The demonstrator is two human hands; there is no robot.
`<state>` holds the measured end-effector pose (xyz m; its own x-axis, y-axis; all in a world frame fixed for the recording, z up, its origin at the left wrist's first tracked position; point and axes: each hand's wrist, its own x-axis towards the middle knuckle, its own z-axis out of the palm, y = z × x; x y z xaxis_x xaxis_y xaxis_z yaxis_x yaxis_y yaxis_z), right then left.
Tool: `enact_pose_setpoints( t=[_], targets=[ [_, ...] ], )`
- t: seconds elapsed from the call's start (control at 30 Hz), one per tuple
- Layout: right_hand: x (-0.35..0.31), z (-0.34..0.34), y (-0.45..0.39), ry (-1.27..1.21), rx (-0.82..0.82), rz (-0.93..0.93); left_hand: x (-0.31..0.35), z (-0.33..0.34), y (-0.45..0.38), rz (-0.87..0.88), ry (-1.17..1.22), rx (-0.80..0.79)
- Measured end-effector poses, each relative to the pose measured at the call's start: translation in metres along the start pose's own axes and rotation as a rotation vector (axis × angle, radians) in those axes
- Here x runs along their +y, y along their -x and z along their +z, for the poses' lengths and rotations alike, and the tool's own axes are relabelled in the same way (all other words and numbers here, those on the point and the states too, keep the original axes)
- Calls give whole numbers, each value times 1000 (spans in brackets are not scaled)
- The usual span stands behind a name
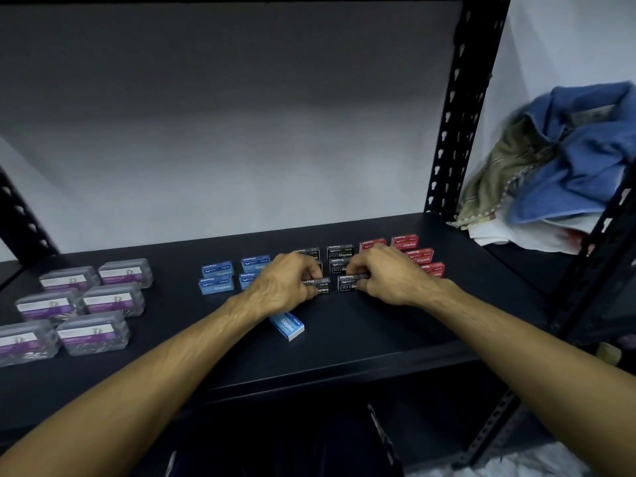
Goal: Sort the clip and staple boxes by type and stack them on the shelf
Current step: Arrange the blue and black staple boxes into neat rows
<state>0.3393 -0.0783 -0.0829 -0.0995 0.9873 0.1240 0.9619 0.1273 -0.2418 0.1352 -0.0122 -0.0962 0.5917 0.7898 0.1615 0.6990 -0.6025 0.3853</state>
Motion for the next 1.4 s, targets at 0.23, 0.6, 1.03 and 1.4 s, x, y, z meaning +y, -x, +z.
enact_pose_setpoints(
  t=[0.23, 0.6, 1.03, 1.4],
  targets=[
    [2, 2, -3, -3, -11, -1, 0, 0, 0, -9, -18, -2],
    [-23, -6, -6, -59, 169, -90, -17, -40, 37, 15, 118, 148],
    [-94, 29, -35, 143, 134, -286, -34, -21, 88, 149, 33, -74],
    [-105, 39, -57, 290, 39, -302, -47, -21, 95, 158, -58, -19]
  ],
)
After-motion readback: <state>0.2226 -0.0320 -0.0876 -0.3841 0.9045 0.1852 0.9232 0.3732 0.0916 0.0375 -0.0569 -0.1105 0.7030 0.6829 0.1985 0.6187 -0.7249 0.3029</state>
